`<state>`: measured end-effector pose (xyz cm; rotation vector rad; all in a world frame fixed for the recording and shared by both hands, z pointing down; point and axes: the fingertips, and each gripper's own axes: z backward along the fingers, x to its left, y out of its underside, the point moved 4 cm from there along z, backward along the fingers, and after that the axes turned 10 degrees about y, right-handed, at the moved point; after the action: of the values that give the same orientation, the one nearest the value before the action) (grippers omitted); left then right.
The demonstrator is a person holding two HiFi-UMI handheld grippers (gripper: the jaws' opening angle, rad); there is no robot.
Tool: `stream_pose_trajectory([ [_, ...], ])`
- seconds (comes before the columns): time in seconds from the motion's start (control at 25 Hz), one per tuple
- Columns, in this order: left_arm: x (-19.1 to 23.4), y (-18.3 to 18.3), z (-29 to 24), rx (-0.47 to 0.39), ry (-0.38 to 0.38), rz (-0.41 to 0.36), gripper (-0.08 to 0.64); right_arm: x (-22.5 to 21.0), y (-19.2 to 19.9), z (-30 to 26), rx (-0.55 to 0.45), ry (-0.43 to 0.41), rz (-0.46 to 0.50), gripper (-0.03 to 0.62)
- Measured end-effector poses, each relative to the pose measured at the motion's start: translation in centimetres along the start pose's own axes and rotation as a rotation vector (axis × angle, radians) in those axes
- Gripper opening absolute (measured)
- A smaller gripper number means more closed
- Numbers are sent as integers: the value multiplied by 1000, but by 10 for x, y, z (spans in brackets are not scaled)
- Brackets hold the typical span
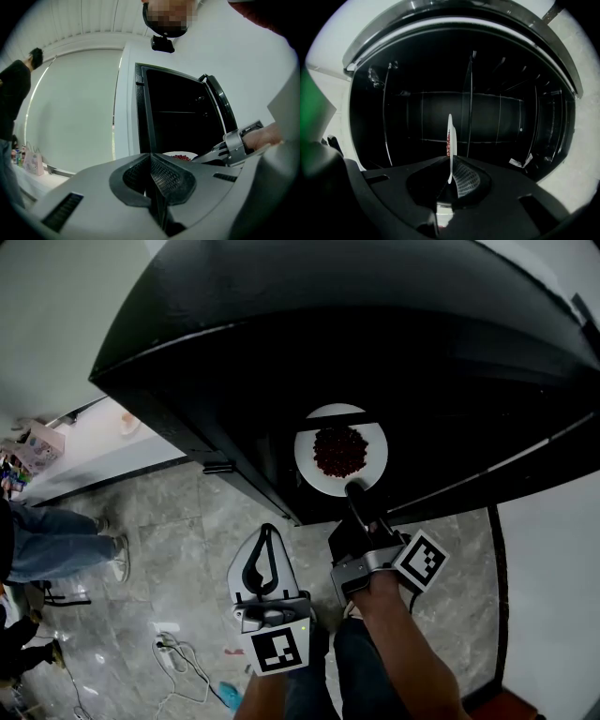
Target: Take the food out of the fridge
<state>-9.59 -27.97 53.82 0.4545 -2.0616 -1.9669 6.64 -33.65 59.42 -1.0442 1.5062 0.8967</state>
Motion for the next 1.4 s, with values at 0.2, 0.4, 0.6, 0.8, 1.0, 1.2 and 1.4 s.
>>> stream_pose_trajectory([
  [0.2, -9, 4, 5, 1, 0, -4, 14, -3, 0, 32, 3, 8, -8, 32],
  [0.4, -12, 6, 5, -1, -4, 3, 14, -8, 5, 59, 20, 39, -35, 32],
  [0.6, -18, 9, 9, 9, -2, 4, 14, -15, 10, 97, 45, 80, -34, 32],
  [0.8, -23, 6, 22, 10, -3, 8, 14, -17, 14, 134, 46, 113, -34, 32],
  [1.0, -27, 9, 29, 12, -8, 5, 14, -21, 14, 141, 39, 113, -43, 32],
  [1.2, -29, 2, 35, 11, -5, -5, 14, -9, 16, 142, 40, 96, -46, 32],
  [1.4, -30, -10, 32, 22, -1, 11, 14, 5, 15, 141, 52, 110, -47, 32],
])
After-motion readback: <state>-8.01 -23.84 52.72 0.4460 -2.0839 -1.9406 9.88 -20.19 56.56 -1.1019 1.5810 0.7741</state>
